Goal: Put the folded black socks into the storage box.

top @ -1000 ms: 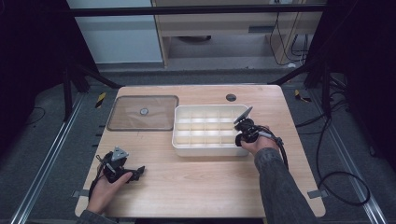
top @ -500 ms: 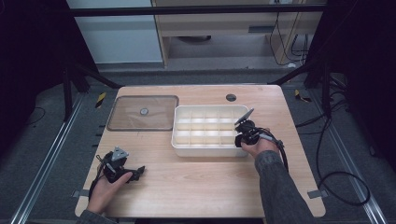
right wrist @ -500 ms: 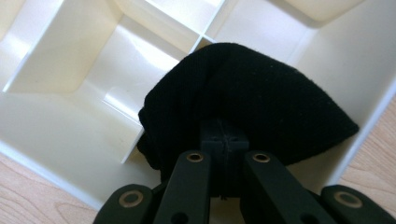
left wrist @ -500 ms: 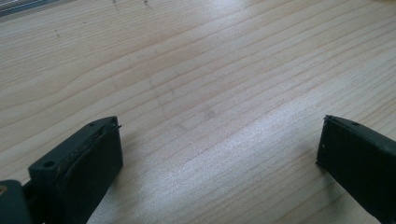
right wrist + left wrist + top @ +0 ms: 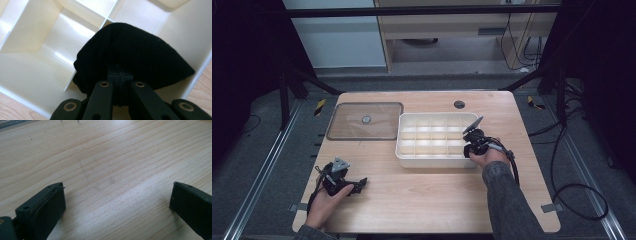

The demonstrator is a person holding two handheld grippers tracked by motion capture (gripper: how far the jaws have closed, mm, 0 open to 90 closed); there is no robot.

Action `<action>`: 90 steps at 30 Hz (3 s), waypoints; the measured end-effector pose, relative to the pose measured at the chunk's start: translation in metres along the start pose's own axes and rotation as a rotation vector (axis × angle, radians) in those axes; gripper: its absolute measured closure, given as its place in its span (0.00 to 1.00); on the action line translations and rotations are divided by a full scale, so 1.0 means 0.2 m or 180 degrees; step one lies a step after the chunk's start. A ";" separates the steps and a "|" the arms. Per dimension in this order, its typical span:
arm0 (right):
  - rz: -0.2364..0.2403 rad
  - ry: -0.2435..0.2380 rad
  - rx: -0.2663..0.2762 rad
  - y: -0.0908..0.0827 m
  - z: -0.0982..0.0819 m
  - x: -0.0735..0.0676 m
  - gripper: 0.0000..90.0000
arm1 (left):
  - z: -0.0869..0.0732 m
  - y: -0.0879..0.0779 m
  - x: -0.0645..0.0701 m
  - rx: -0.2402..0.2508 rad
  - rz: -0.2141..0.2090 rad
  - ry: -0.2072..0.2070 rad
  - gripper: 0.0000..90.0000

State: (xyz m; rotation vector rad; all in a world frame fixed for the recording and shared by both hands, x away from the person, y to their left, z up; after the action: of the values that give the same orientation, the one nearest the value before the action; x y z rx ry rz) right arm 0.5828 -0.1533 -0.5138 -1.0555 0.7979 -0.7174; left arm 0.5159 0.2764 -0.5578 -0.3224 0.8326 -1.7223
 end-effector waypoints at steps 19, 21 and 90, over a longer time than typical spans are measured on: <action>0.0067 -0.0069 0.0000 -0.01 0.00 0.01 1.00 | 0.00 0.00 0.00 0.0003 0.0002 -0.0001 0.00; 0.0063 -0.0074 -0.0001 -0.01 0.00 0.01 1.00 | 0.00 0.00 0.00 0.0004 0.0002 -0.0004 0.00; 0.0299 -0.0133 0.1622 -0.56 -0.04 -0.03 1.00 | 0.01 0.01 0.01 0.0008 -0.0008 0.0001 0.00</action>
State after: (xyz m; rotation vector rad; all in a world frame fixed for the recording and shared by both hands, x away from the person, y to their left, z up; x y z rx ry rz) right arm 0.5592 -0.1886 -0.4107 -0.5672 0.5802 -0.7635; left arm 0.5175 0.2745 -0.5577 -0.3216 0.8305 -1.7256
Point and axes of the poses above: each handheld gripper's, and its own axes: y roughly forward along the jaws, z roughly out of its top, x roughly to its right, the point moved 7 cm from there along y, roughly forward along the jaws, and after that the axes turned 15 degrees about z, right-handed, at the moved point
